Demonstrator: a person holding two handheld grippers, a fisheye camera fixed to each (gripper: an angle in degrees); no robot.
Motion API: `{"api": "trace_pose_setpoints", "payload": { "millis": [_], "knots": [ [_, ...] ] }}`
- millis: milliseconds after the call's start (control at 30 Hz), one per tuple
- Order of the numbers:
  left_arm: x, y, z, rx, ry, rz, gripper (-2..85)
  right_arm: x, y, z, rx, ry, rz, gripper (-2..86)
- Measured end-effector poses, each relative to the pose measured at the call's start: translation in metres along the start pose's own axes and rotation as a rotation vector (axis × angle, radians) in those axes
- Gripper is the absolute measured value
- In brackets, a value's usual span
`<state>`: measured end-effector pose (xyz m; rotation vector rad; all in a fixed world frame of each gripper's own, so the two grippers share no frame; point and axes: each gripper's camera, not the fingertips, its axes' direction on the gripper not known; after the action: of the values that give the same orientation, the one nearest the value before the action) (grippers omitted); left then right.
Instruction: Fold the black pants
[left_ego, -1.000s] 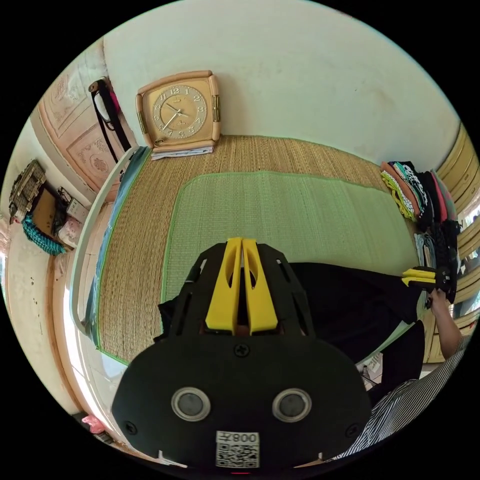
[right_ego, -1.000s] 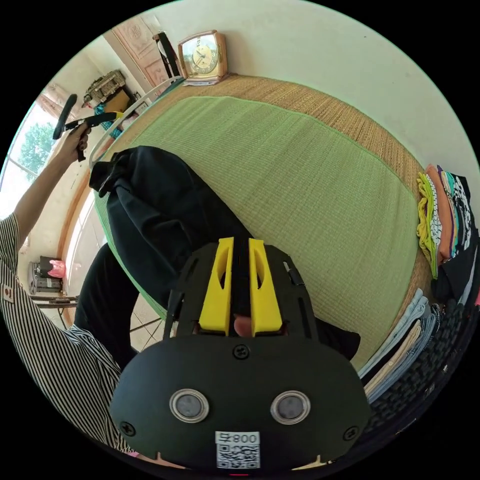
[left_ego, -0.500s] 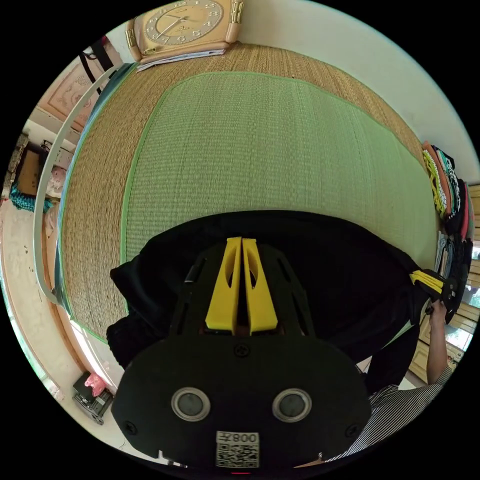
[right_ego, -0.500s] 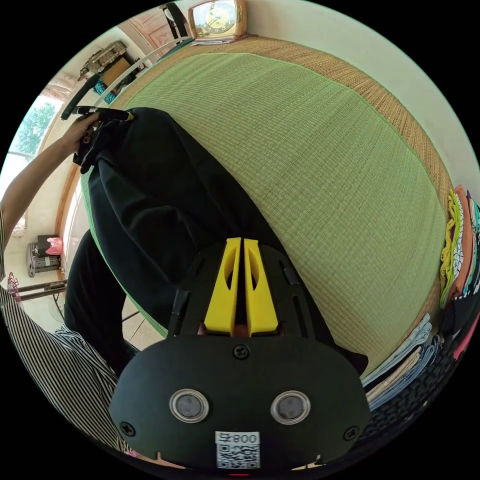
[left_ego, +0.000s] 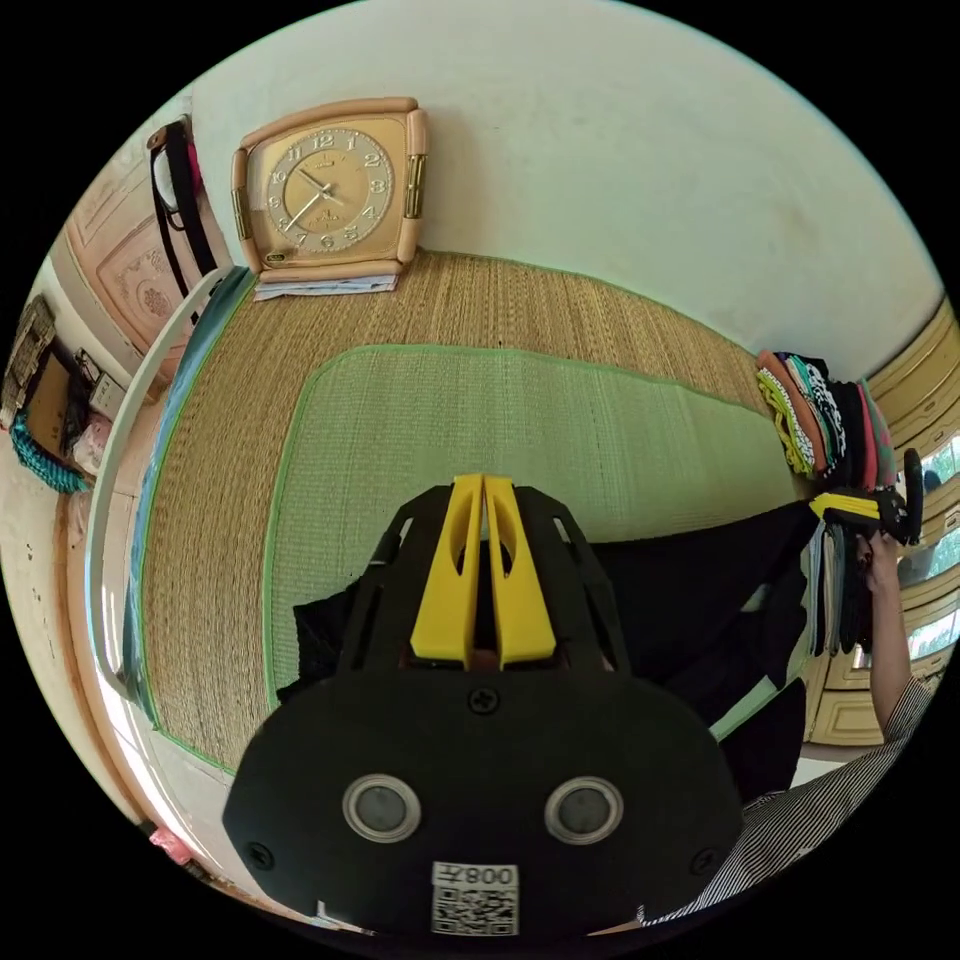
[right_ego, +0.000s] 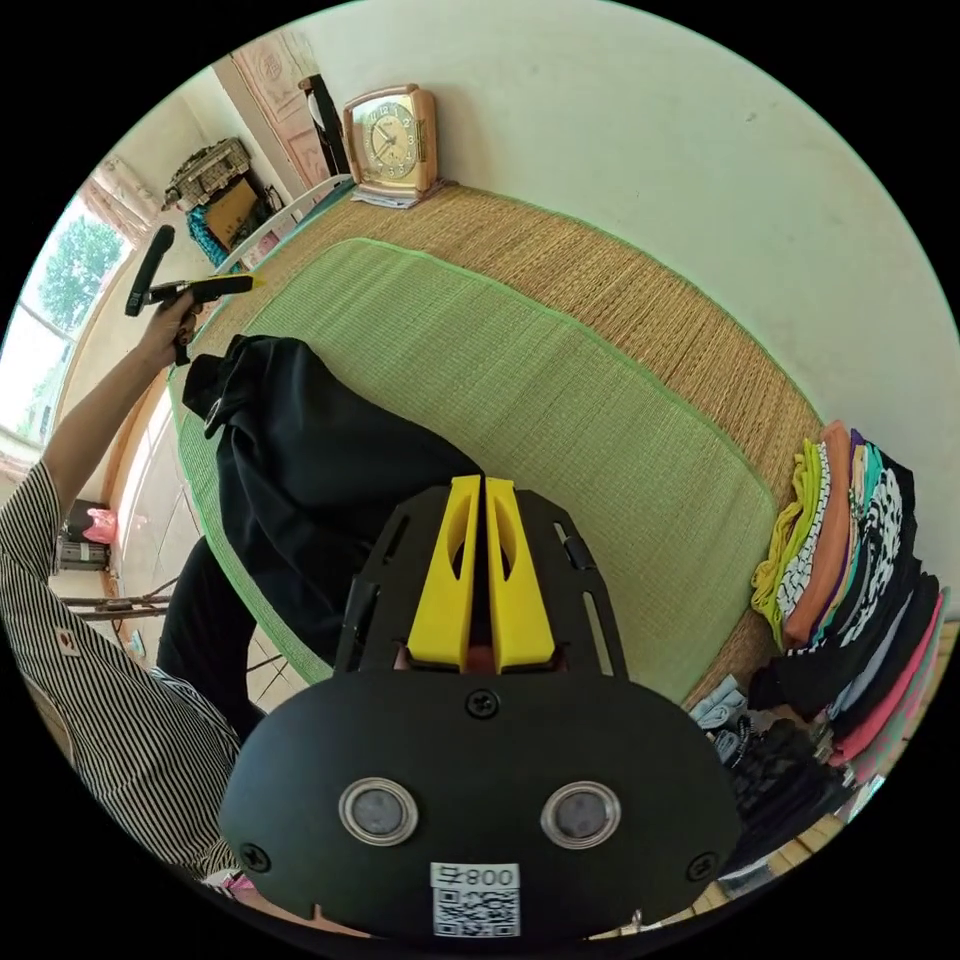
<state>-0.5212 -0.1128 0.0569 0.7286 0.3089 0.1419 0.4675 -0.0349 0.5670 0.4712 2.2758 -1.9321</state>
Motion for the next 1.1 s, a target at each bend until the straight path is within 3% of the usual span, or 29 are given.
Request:
{"api": "trace_pose_setpoints", "payload": {
  "millis": [100, 200, 533, 700, 933, 1100],
  "knots": [
    [0.009, 0.014, 0.034, -0.102, 0.031, 0.035, 3.6, 0.021, 0.004, 0.009, -0.076, 0.061, 0.076, 2.6],
    [0.009, 0.028, 0.057, -0.159, 0.062, 0.04, 6.6, 0.027, 0.035, 0.003, -0.052, -0.004, 0.124, 6.5],
    [-0.005, 0.052, 0.074, -0.155, 0.196, -0.052, 6.5, -0.053, 0.119, 0.063, -0.269, 0.041, 0.008, 11.4],
    [0.005, 0.063, 0.077, -0.161, 0.208, -0.041, 3.6, -0.058, 0.117, 0.053, -0.224, 0.09, 0.01, 4.1],
    [0.028, 0.054, 0.053, -0.064, 0.277, 0.049, 2.3, -0.005, 0.113, -0.029, -0.058, -0.105, 0.134, 2.2],
    [0.042, 0.037, 0.036, -0.008, 0.314, 0.092, 2.1, 0.086, 0.071, -0.102, 0.025, 0.09, 0.277, 3.0]
  ]
}}
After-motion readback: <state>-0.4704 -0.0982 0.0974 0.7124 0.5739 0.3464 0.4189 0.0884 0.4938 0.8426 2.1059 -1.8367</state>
